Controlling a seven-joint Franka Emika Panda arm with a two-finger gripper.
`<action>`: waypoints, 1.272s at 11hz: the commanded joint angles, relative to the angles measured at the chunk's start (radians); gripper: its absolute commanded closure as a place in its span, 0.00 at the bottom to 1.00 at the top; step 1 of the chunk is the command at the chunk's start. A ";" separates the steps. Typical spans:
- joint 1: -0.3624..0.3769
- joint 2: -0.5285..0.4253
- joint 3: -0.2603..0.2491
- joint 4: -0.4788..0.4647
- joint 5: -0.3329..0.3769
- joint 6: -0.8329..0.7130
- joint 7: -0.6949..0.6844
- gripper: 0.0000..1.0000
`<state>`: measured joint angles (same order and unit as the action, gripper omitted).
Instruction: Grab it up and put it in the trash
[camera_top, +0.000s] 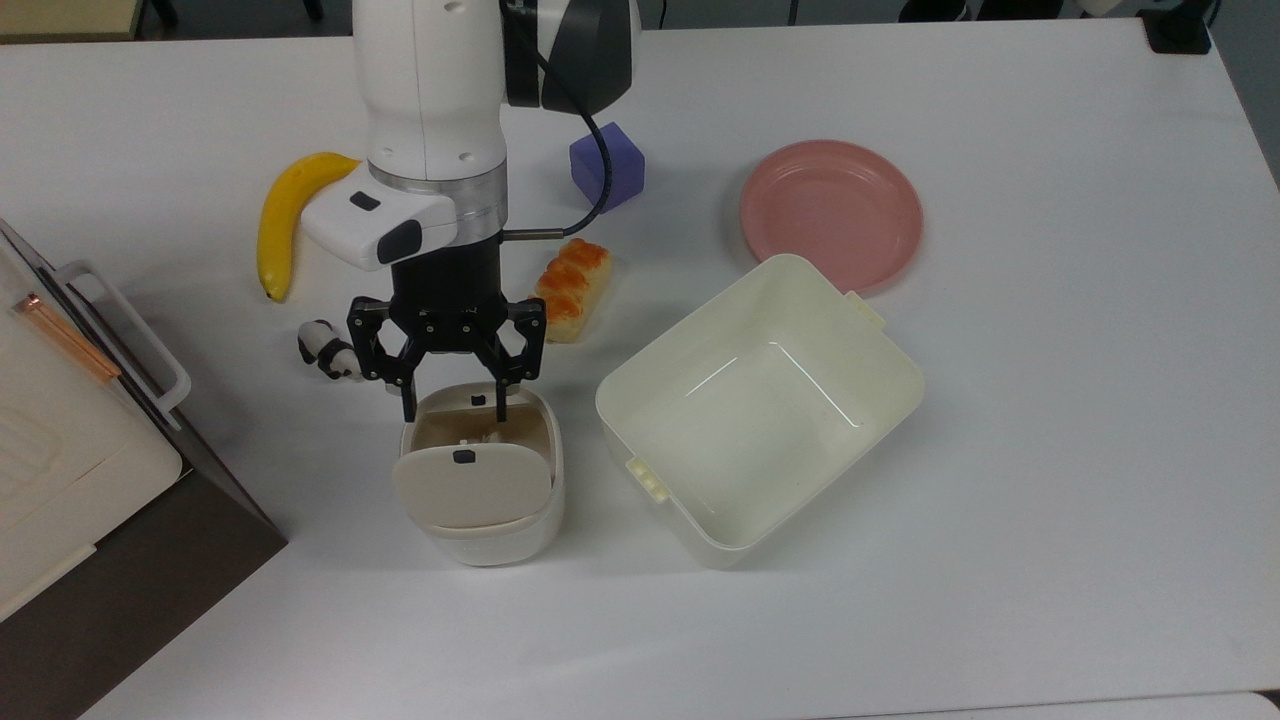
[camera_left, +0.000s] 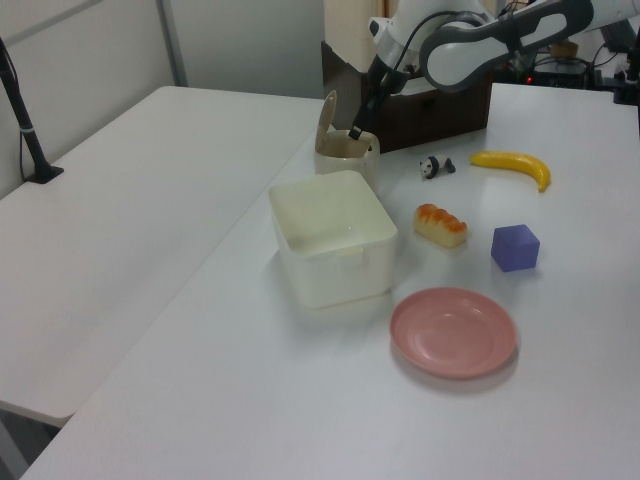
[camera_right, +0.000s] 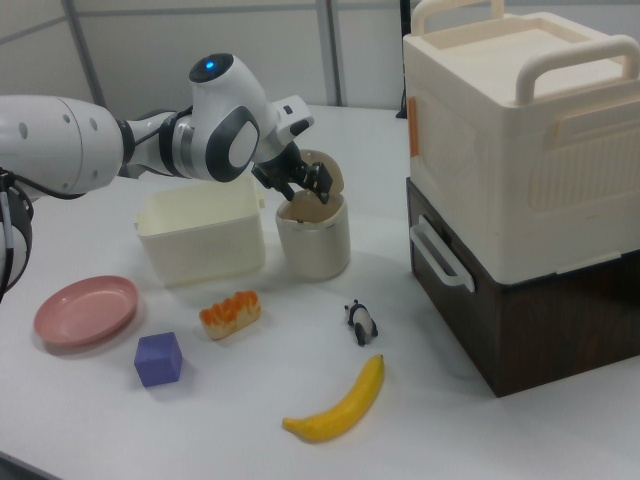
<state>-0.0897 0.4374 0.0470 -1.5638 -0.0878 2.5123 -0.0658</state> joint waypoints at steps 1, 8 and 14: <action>0.013 -0.014 -0.006 -0.005 -0.020 -0.007 0.027 0.00; -0.010 -0.227 -0.006 0.014 0.020 -0.533 -0.095 0.00; -0.021 -0.284 -0.012 0.133 0.157 -0.780 -0.047 0.00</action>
<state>-0.1038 0.1622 0.0439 -1.4629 0.0017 1.7687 -0.1374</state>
